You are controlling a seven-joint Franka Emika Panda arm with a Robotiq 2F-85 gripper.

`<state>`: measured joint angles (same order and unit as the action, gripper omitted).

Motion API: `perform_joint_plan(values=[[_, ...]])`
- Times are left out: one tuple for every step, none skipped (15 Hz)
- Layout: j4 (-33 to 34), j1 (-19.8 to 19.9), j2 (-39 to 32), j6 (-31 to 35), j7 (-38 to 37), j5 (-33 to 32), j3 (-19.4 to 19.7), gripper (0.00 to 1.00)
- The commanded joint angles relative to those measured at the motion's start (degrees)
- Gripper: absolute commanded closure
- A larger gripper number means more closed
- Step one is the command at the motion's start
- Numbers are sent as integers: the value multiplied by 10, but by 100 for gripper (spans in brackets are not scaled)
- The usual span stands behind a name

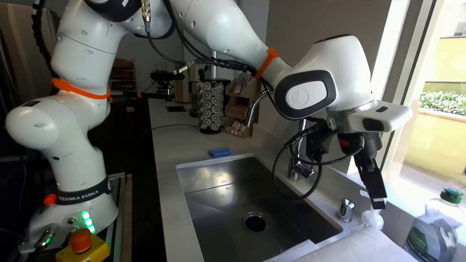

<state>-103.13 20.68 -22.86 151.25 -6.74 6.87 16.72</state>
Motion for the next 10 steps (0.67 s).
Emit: perform_joint_plan(values=[[32, 14, -24, -17, 4, 26, -15, 32], [36, 15, -27, -17, 5, 29, -17, 40], [38, 16, -29, -16, 5, 31, -18, 41], [41, 16, -31, -16, 5, 32, -19, 50], [44, 17, -34, -17, 5, 32, -20, 58], [47, 19, -36, -18, 6, 34, -22, 60], [49, 19, -39, -17, 5, 34, -23, 65], [51, 20, -40, -17, 6, 34, -24, 66], [52, 20, -41, -18, 5, 33, -25, 65], [54, 21, -43, -17, 6, 33, -26, 68]])
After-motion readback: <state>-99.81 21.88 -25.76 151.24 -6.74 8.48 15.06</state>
